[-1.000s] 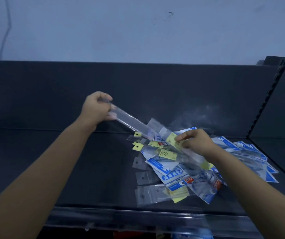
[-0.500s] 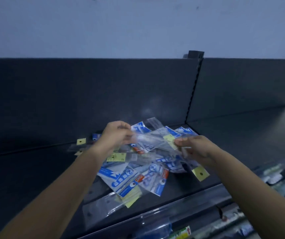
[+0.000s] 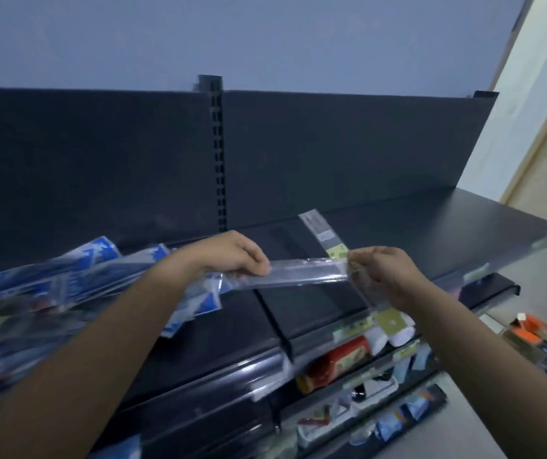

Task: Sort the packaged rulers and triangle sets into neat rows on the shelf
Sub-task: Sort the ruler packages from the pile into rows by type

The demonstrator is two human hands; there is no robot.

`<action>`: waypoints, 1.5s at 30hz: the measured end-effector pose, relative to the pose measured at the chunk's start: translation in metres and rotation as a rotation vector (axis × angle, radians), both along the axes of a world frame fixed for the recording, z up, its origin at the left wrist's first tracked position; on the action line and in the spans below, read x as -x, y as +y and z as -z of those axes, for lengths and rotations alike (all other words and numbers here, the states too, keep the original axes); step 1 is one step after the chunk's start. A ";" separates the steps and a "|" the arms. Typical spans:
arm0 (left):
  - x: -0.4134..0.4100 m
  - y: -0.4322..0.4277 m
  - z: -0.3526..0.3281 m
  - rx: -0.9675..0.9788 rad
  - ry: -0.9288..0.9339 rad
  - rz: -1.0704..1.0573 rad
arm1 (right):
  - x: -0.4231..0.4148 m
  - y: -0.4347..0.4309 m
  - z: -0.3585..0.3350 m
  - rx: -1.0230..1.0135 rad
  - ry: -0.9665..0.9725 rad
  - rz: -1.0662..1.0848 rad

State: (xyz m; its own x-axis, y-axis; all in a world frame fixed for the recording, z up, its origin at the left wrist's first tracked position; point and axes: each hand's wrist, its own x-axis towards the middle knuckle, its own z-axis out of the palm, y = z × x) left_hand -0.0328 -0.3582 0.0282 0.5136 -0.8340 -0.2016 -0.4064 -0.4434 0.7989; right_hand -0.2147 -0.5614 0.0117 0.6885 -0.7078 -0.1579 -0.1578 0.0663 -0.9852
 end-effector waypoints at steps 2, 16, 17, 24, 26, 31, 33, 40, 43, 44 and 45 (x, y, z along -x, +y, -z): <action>0.006 -0.034 0.003 0.077 0.031 -0.110 | 0.020 -0.045 -0.001 0.078 0.016 0.071; 0.012 -0.247 0.028 0.185 0.061 -0.251 | 0.052 -0.233 0.006 0.652 0.420 -0.224; 0.009 -0.262 0.031 0.188 0.069 -0.237 | 0.049 -0.247 0.005 0.691 0.435 -0.240; -0.006 -0.352 0.039 0.149 0.018 -0.140 | 0.029 -0.334 -0.005 0.712 0.448 -0.350; -0.008 -0.370 0.038 0.118 -0.035 -0.116 | 0.022 -0.352 -0.006 0.708 0.423 -0.397; -0.006 -0.398 0.043 0.013 -0.234 -0.180 | 0.005 -0.390 0.000 0.682 0.432 -0.587; -0.005 -0.398 0.046 -0.010 -0.288 -0.212 | -0.006 -0.400 0.003 0.695 0.405 -0.659; -0.011 -0.341 0.048 -0.098 -0.403 -0.409 | -0.061 -0.385 0.012 0.666 0.222 -0.874; -0.024 -0.291 0.044 -0.166 -0.469 -0.493 | -0.080 -0.359 0.017 0.665 0.180 -0.919; -0.030 -0.273 0.042 -0.195 -0.499 -0.518 | -0.086 -0.349 0.019 0.664 0.173 -0.933; -0.036 -0.255 0.041 -0.229 -0.526 -0.543 | -0.093 -0.339 0.020 0.659 0.165 -0.943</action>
